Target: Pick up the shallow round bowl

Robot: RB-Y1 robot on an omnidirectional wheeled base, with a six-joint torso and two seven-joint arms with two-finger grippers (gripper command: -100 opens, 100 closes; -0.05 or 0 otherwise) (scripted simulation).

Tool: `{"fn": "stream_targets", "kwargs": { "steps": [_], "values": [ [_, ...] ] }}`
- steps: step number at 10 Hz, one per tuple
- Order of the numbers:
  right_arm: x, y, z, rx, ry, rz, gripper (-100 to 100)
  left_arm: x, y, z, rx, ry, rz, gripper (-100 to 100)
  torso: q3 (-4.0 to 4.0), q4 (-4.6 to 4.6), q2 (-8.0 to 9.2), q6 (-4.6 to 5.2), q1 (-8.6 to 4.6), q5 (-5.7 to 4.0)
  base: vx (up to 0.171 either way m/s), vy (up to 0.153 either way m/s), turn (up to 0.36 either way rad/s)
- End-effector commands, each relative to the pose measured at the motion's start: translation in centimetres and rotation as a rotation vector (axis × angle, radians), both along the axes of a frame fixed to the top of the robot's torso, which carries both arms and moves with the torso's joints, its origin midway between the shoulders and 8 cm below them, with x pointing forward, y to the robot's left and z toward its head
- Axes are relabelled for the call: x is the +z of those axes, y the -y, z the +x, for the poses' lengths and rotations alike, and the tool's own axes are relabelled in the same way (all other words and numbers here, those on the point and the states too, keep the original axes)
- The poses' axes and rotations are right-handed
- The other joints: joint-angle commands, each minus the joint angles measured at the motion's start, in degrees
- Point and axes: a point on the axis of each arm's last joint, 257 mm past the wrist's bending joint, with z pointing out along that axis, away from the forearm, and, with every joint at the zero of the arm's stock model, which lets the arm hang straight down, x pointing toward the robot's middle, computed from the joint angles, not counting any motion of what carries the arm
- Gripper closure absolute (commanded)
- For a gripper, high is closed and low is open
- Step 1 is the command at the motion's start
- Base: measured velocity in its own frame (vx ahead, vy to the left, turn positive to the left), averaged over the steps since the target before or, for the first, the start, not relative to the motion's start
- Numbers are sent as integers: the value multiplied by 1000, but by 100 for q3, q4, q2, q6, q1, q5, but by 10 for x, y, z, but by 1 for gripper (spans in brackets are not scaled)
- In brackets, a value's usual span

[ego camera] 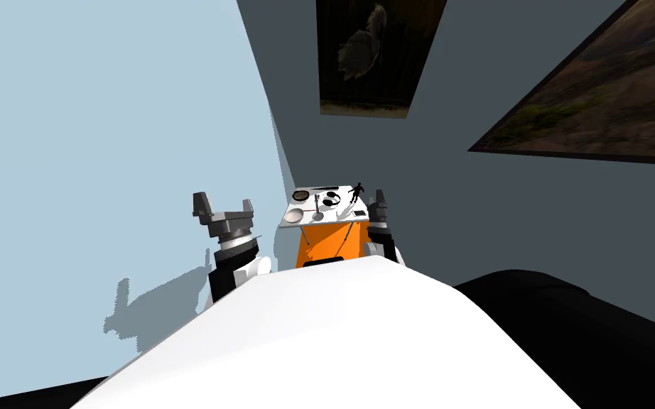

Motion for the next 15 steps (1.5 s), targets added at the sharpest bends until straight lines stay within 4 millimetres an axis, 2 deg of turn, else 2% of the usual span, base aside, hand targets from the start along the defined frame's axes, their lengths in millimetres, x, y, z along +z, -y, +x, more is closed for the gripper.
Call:
{"fn": "stream_targets", "kwargs": {
  "steps": [1,5,6,8,15],
  "values": [
    [0,0,0,0,0,0,0,-3,5,7,-22,-24,29,-100,0,0,0,0,0,0,1,-15,51],
    [0,0,0,0,0,0,0,-23,15,38,-77,-137,97,-100,-1,-1,-2,0,-18,-4,-1,-49,90],
    [0,0,0,0,0,0,0,-24,15,39,-77,-144,96,-100,-1,0,-1,0,-23,-5,-3,-40,33],
    [0,0,0,0,0,0,0,-39,16,58,-94,-213,113,-100,0,0,0,0,-13,-3,-7,-38,102],
    [0,0,0,0,0,0,0,-75,13,93,-105,-371,105,-100,-1,0,-2,-1,-14,-3,-2,-40,69]
  ]
}}
